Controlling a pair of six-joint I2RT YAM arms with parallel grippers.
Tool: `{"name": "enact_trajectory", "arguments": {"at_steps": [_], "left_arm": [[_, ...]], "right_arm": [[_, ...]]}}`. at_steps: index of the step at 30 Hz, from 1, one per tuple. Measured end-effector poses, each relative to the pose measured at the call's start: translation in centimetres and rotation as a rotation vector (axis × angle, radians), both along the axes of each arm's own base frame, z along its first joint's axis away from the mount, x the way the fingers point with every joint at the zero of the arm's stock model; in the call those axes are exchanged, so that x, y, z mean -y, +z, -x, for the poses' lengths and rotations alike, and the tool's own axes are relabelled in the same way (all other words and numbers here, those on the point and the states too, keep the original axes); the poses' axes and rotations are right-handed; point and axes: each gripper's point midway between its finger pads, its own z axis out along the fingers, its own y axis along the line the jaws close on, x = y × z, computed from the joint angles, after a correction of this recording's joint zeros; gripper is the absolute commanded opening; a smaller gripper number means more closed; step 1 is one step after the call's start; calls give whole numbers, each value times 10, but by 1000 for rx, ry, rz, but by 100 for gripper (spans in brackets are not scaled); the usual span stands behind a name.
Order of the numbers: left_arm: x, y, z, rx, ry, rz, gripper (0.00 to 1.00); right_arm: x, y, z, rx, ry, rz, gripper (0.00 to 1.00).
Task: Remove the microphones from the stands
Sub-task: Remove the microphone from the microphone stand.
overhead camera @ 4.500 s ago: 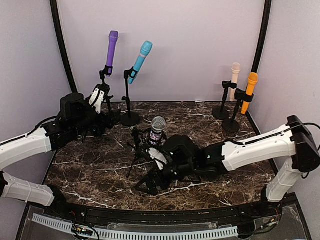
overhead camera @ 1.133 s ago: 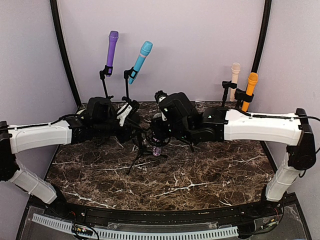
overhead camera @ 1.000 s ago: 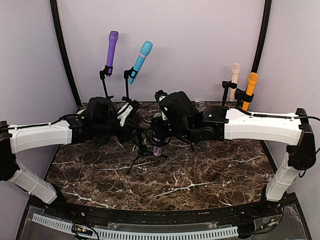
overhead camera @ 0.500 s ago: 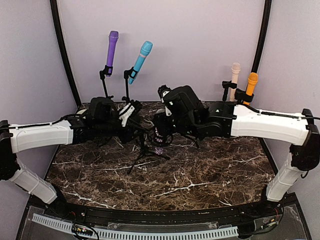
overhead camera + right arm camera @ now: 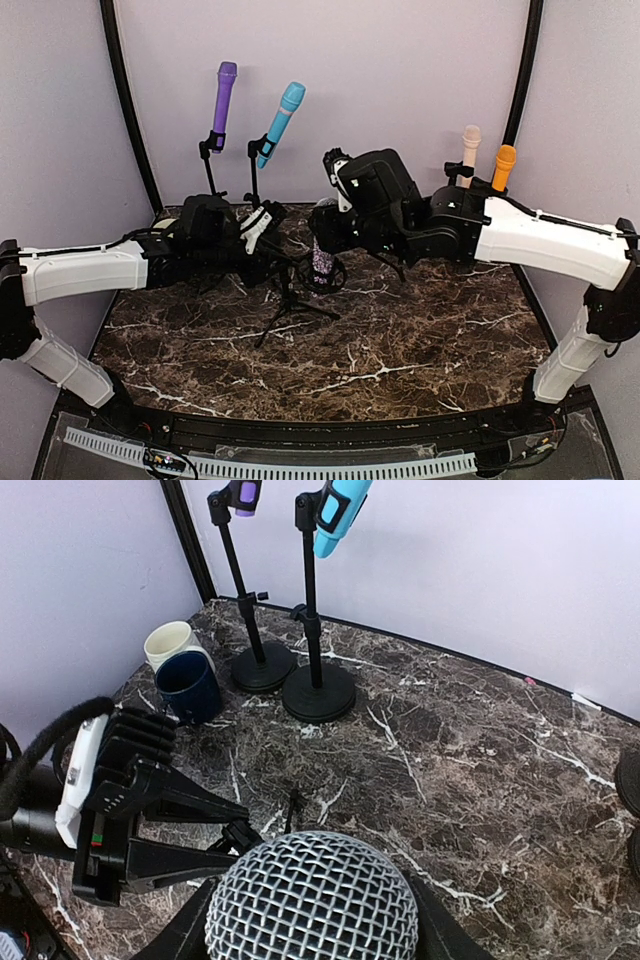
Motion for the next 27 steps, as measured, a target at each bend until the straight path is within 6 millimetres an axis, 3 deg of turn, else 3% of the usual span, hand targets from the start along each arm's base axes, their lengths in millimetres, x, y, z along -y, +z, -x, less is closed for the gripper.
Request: {"name": "enact_trajectory", "arguments": {"at_steps": [5, 12, 17, 22, 27], "left_arm": [[0, 0, 0, 5, 8, -6, 10], [1, 0, -2, 9, 14, -9, 10], [1, 0, -1, 10, 15, -10, 10], [1, 0, -1, 11, 15, -11, 11], [1, 0, -1, 11, 15, -11, 12]], "right_arm": [[6, 20, -1, 10, 0, -24, 1], [30, 77, 3, 67, -15, -138, 1], [53, 105, 7, 106, -50, -195, 1], [81, 108, -11, 95, -161, -193, 0], [109, 85, -41, 55, -271, -179, 0]]}}
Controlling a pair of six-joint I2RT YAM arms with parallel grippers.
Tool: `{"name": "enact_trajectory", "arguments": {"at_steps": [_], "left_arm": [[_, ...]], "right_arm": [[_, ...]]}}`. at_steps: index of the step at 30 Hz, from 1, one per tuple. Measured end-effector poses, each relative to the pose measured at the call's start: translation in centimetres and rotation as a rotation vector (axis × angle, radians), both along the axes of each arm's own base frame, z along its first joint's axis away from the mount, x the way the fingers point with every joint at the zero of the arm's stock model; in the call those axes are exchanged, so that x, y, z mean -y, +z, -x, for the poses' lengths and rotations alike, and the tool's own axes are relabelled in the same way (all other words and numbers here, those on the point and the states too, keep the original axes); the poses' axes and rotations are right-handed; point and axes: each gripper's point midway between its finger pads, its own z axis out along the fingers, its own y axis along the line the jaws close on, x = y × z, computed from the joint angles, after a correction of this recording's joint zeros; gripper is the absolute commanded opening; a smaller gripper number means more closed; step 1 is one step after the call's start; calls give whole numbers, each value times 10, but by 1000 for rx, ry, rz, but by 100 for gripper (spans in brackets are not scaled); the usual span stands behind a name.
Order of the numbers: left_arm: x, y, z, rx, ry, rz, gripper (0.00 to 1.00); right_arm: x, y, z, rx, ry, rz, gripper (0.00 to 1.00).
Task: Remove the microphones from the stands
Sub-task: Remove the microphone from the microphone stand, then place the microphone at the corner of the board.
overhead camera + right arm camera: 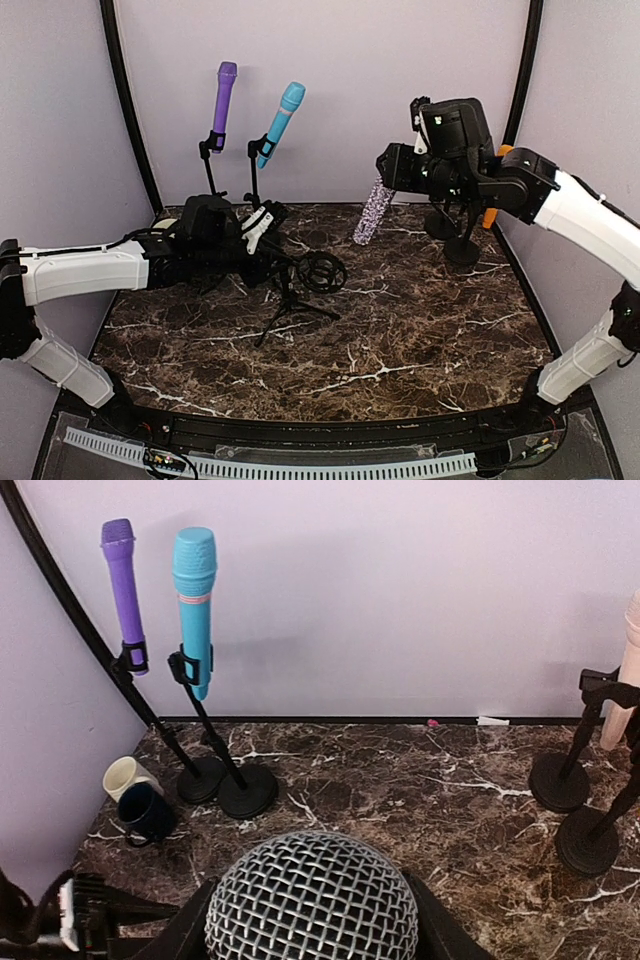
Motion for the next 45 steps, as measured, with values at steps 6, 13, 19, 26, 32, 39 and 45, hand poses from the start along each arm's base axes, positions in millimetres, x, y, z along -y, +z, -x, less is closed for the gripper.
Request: {"name": "enact_trajectory", "arguments": {"at_steps": [6, 13, 19, 26, 32, 39, 45], "left_arm": [[0, 0, 0, 0, 1, 0, 12], [0, 0, 0, 0, 0, -1, 12], [2, 0, 2, 0, -5, 0, 13], [2, 0, 2, 0, -5, 1, 31], [-1, -6, 4, -16, -3, -19, 60], [-7, -22, 9, -56, 5, -51, 81], [-9, -26, 15, -95, 17, -25, 83]], "right_arm": [[20, -56, -47, -126, -55, 20, 0], [29, -126, -100, -269, -66, -85, 0], [24, -175, -131, -351, -90, -250, 0], [-1, -219, -165, -389, -92, -440, 2], [15, -246, -194, -418, -127, -597, 16], [13, -252, -210, -408, -134, -609, 54], [12, -280, -213, -449, -144, -555, 74]]}}
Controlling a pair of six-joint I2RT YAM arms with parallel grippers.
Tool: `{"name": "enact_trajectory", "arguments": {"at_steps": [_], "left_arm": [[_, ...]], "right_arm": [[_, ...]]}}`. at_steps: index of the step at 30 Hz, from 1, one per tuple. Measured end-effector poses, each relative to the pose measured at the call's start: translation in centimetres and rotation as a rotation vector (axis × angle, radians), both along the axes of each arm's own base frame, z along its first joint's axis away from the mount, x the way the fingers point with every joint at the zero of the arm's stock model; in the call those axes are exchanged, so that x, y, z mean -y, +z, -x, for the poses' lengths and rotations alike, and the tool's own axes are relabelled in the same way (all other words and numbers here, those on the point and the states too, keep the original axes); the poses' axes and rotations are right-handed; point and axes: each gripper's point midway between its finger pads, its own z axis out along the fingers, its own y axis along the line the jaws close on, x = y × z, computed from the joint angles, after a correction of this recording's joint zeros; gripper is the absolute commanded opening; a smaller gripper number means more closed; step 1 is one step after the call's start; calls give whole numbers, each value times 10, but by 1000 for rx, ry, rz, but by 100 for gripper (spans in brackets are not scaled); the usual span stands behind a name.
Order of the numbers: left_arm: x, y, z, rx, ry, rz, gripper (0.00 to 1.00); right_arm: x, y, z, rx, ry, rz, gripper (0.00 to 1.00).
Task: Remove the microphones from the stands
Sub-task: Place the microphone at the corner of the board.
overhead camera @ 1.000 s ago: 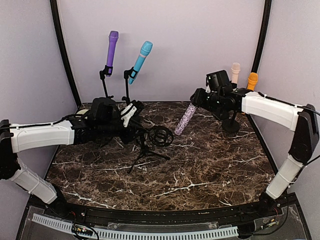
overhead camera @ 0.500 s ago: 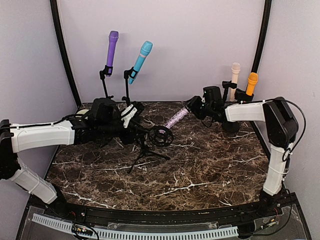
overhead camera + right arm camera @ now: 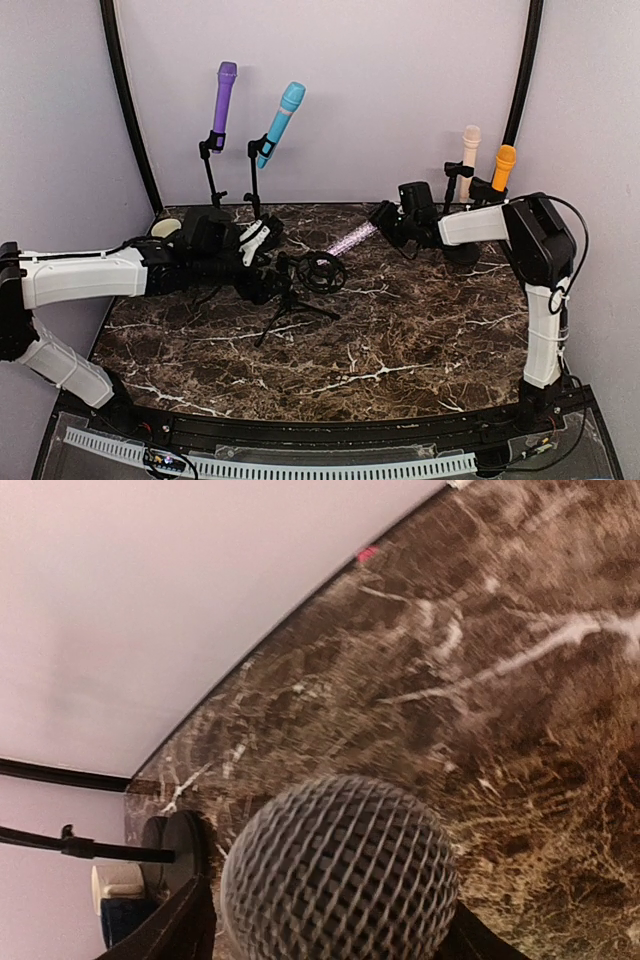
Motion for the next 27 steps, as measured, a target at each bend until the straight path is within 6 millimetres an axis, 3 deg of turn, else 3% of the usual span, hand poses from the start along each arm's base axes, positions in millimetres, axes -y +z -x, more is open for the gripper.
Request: {"name": "enact_trajectory", "arguments": {"at_steps": [5, 13, 16, 20, 24, 27], "left_arm": [[-3, 3, 8, -47, 39, 93, 83], [-12, -8, 15, -119, 137, 217, 83], [-15, -8, 13, -127, 171, 245, 82], [-20, -12, 15, -154, 210, 270, 82], [-26, -6, 18, -174, 244, 305, 82], [-33, 6, 20, -178, 277, 336, 84]], "right_arm": [[5, -52, 9, -109, 19, 72, 86], [10, -58, 12, -114, 49, 141, 95], [16, -51, 16, -96, 58, 176, 95], [22, -23, 34, -54, 98, 196, 95], [15, 9, 61, 0, 200, 158, 95], [8, 16, 90, 8, 287, 132, 95]]}}
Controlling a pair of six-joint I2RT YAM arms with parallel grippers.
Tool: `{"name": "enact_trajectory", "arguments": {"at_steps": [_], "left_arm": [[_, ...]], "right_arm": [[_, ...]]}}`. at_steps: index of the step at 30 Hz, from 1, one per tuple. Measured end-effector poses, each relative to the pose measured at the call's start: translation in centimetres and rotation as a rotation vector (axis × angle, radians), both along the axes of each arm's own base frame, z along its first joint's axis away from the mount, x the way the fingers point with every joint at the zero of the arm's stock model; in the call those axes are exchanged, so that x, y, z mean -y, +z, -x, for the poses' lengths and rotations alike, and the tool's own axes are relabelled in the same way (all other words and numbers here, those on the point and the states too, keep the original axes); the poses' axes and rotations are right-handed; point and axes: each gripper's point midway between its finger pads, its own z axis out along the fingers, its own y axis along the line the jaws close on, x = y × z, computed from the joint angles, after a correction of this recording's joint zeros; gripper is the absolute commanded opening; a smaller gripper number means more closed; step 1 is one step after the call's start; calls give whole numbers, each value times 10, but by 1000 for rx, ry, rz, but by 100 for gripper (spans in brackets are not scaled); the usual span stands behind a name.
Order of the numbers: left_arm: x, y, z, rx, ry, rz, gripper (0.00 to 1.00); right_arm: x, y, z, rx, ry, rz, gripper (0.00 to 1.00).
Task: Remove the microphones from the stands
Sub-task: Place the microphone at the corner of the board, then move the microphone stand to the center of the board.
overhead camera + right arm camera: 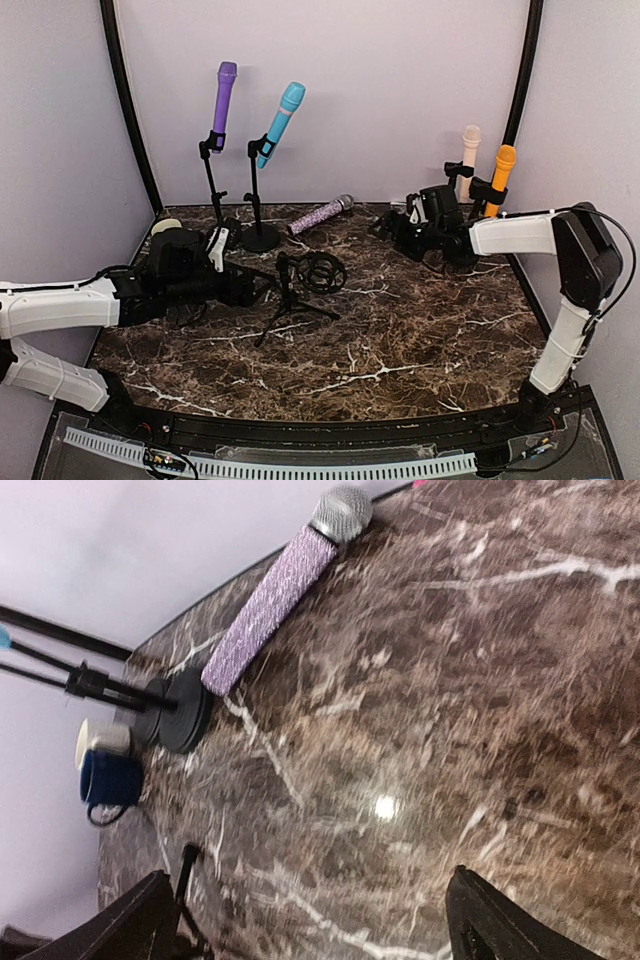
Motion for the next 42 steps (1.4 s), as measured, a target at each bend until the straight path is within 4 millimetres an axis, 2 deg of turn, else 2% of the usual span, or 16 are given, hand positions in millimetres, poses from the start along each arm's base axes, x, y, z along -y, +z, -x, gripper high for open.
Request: {"name": "enact_trajectory", "arguments": {"at_steps": [5, 9, 12, 14, 19, 24, 30, 35, 42], "left_arm": [[-17, 22, 2, -12, 66, 9, 86], [-33, 38, -3, -25, 108, 0, 86], [-51, 44, -10, -37, 153, -1, 87], [-63, 44, -12, -43, 180, -9, 87], [-75, 43, -11, -59, 198, -42, 87], [-78, 47, -11, -55, 197, -56, 87], [-78, 47, -10, -58, 196, -61, 87], [-80, 53, -9, -43, 197, -50, 87], [-81, 57, -7, -33, 196, -42, 87]], "right_arm": [[-24, 8, 57, -13, 163, -46, 96], [-45, 32, 99, 11, 289, -121, 97], [-61, 53, 118, 46, 359, -167, 97], [-70, 60, 128, 57, 393, -183, 97], [-93, 54, 153, 31, 465, -179, 97], [-117, 42, 162, -1, 513, -161, 97], [-144, 44, 160, 6, 546, -163, 95], [-164, 36, 160, -3, 574, -155, 93], [-185, 30, 162, -18, 612, -155, 92]]}}
